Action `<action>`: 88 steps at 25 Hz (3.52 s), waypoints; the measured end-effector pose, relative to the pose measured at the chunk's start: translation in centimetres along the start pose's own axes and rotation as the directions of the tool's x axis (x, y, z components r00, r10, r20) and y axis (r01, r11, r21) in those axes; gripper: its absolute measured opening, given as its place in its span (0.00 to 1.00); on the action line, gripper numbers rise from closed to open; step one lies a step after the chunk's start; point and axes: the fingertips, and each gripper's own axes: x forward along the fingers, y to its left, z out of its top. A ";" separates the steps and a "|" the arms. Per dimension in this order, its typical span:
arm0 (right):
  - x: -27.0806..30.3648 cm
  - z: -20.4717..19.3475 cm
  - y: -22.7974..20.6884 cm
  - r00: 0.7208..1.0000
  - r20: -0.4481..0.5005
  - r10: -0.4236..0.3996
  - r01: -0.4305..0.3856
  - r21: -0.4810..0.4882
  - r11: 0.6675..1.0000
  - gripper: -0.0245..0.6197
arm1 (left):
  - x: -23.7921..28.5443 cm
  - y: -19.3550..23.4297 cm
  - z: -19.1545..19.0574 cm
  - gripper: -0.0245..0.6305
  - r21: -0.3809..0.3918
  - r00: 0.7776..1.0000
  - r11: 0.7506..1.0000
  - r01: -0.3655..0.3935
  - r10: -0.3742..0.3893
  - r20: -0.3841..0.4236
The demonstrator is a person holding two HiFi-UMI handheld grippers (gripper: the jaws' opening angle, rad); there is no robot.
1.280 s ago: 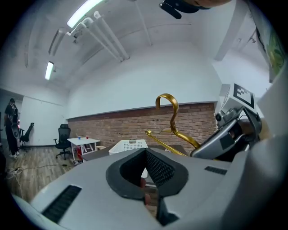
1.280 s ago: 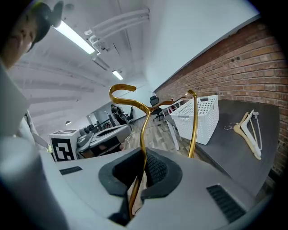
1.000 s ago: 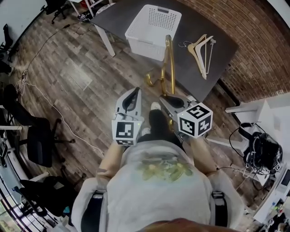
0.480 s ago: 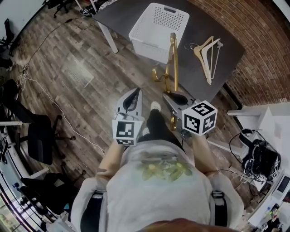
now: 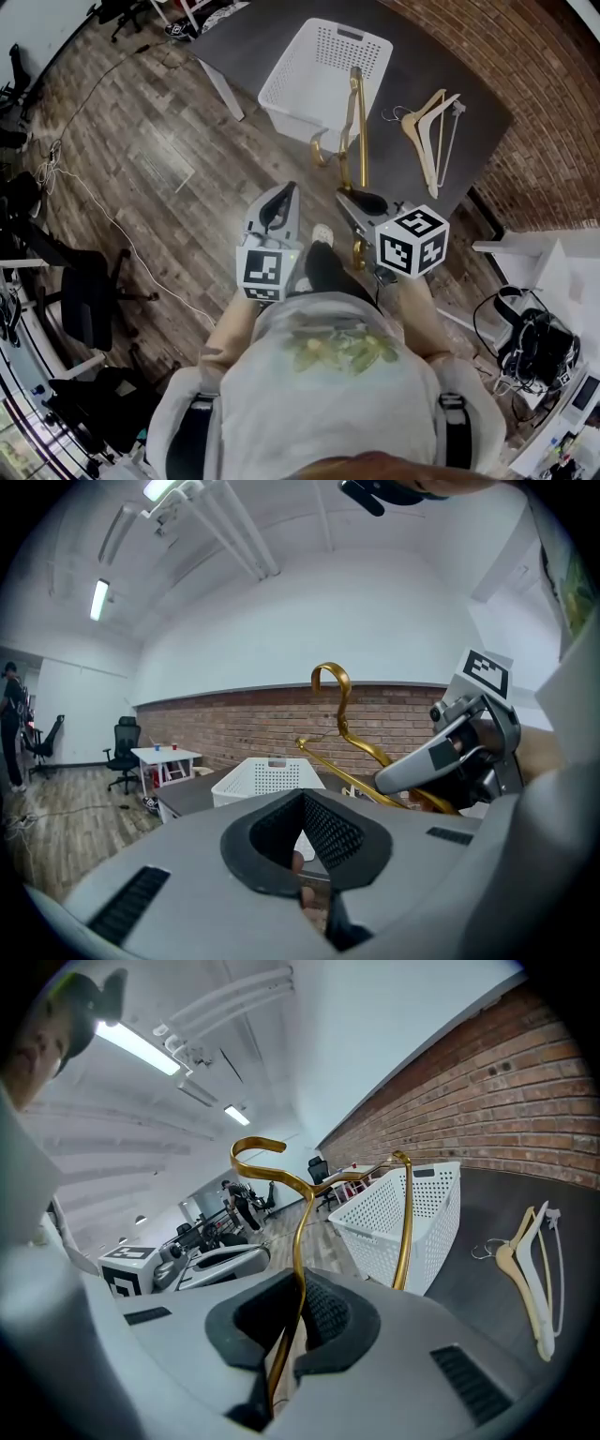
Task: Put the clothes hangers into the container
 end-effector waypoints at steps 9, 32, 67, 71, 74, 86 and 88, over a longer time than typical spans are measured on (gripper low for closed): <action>3.0 4.5 -5.4 0.999 -0.017 0.030 -0.030 -0.023 0.999 0.09 | 6.8 2.1 2.1 0.08 0.026 1.000 1.000 -0.018 0.018 0.008; 9.4 8.8 -13.1 0.980 -0.179 0.089 -0.095 -0.026 0.995 0.09 | 14.6 7.8 5.0 0.08 0.001 0.984 0.984 -0.181 0.181 0.011; 18.8 10.3 -19.4 0.936 -0.351 0.002 0.026 0.073 0.997 0.09 | 22.8 17.3 4.9 0.08 -0.030 0.991 0.993 -0.111 0.108 -0.074; 19.4 10.1 -19.7 0.930 -0.368 0.000 0.029 0.071 0.997 0.09 | 23.0 17.8 4.7 0.08 -0.042 0.990 0.993 -0.115 0.111 -0.086; 19.8 9.9 -20.3 0.925 -0.381 0.001 0.029 0.072 0.997 0.09 | 23.6 17.8 4.7 0.08 -0.044 0.990 0.993 -0.110 0.106 -0.092; 21.5 9.3 -21.2 0.899 -0.439 -0.014 0.046 0.062 0.997 0.09 | 24.4 18.7 4.4 0.08 -0.048 0.990 0.994 -0.099 0.094 -0.101; 21.7 9.1 -21.5 0.894 -0.449 -0.013 0.047 0.064 0.997 0.09 | 24.7 18.6 4.5 0.08 -0.048 0.991 0.994 -0.093 0.088 -0.102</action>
